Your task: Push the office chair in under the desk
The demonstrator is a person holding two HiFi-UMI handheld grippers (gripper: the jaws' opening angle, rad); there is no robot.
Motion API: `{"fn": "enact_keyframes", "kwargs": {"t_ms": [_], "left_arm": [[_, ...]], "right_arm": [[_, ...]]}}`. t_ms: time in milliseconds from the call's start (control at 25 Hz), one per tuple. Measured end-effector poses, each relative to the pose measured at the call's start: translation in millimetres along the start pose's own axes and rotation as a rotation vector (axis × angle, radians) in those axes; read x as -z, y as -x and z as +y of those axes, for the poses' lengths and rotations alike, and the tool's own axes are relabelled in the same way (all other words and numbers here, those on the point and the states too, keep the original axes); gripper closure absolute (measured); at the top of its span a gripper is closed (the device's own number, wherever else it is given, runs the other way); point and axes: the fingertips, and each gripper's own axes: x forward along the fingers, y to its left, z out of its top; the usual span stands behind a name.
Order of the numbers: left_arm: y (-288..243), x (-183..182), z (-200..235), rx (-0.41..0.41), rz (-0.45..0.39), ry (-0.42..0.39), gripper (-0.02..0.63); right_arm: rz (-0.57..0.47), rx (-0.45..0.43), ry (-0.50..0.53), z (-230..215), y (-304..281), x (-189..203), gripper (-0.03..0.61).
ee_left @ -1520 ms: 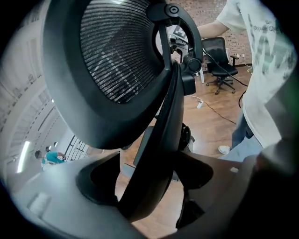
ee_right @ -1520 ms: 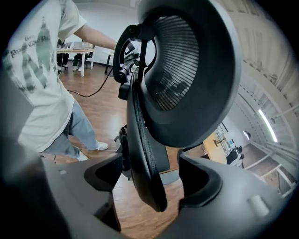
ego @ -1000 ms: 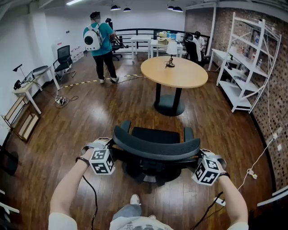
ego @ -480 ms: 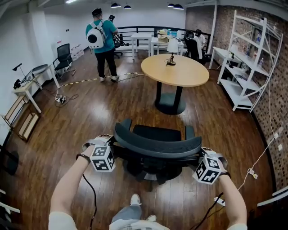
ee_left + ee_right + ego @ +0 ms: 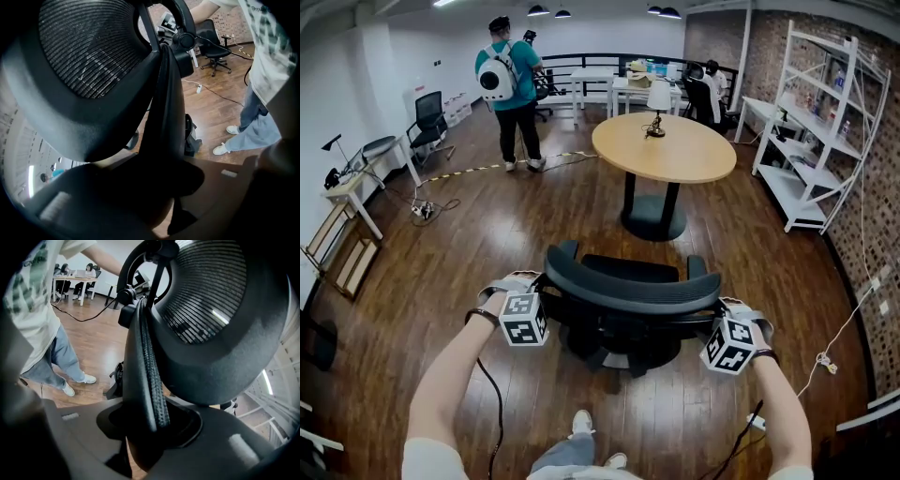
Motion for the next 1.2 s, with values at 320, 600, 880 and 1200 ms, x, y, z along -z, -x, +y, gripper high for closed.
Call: {"fn": "enact_keyframes", "kwargs": {"t_ms": [320,600,880,1200], "left_arm": [[-27.3,1.5,34.3,0.012,-0.01,-0.015,0.433],[-48.3,6.0,61.8,0.019,-0.032,-0.038,0.433],[-68.5,16.0,92.8,0.017,-0.037,-0.067,0.433],[-88.3,17.7,114.2,0.035,-0.051,-0.08,0.433]], "right_arm": [[0.03,0.005,-0.015,-32.0,-19.9,7.7,0.433],[0.056,0.012,-0.035,-53.4,-38.2,9.4,0.434],[0.081,0.03,-0.052,-73.9,-55.4,6.9,0.437],[0.114,0.038,-0.079,-94.0,-68.5,11.6,0.436]]}}
